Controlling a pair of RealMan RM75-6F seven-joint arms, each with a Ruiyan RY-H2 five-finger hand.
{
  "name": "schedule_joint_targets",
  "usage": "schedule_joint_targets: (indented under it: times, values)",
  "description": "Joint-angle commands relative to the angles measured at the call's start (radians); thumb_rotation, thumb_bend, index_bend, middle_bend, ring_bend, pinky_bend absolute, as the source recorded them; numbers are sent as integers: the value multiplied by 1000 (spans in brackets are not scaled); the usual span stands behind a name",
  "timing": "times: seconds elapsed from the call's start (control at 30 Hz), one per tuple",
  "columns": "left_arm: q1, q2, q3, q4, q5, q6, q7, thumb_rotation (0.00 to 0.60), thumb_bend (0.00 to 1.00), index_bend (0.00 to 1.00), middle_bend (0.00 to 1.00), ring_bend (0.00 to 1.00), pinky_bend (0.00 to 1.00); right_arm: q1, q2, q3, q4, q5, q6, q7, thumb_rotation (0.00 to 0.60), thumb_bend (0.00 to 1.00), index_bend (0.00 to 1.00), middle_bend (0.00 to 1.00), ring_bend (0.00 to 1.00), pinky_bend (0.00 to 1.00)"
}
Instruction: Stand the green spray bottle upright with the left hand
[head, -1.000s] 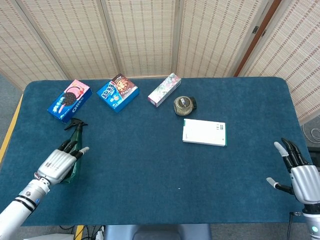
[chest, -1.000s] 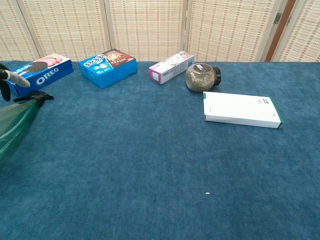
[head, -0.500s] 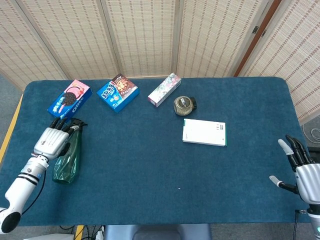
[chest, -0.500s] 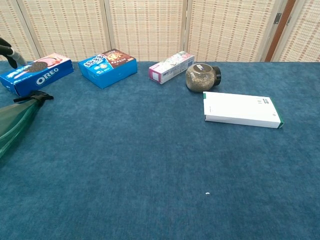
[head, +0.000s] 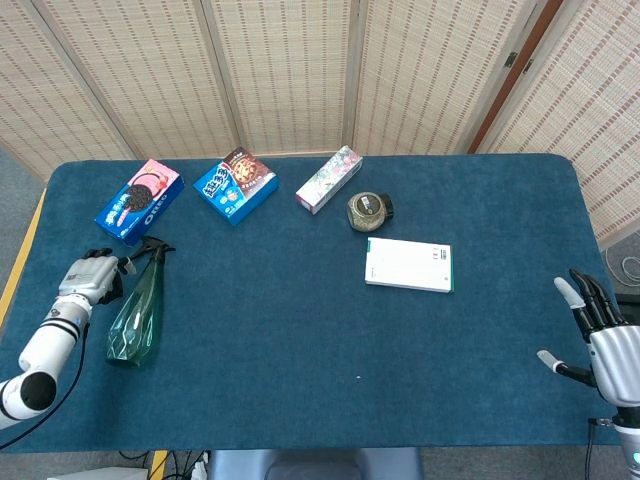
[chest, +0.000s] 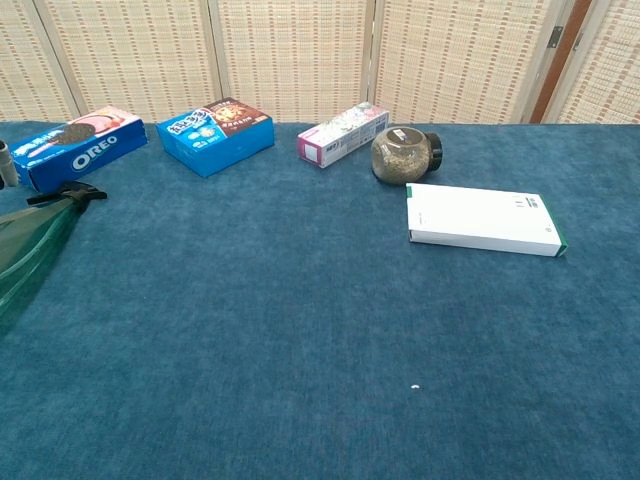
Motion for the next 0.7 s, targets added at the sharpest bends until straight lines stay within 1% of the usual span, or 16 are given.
schedule_joint_targets:
  times: [0.03, 0.23, 0.43, 0.7]
  values:
    - [-54, -28, 14, 39, -93, -38, 29, 600, 946, 314, 309, 71, 6, 0, -1, 0, 1, 1, 0, 1, 600, 0, 0, 0, 0, 422]
    - [-96, -77, 42, 87, -161, -51, 61, 600, 948, 300, 309, 71, 2, -2, -3, -1, 7, 2, 1, 6, 600, 0, 0, 0, 0, 422]
    - [-132, -141, 80, 165, -239, -78, 94, 600, 951, 299, 309, 71, 0, -7, -5, -2, 17, 8, 4, 17, 600, 0, 0, 0, 0, 422]
    - [-158, -191, 106, 215, -285, -61, 124, 600, 951, 293, 309, 71, 0, -9, -11, -4, 32, 12, 2, 30, 600, 0, 0, 0, 0, 422]
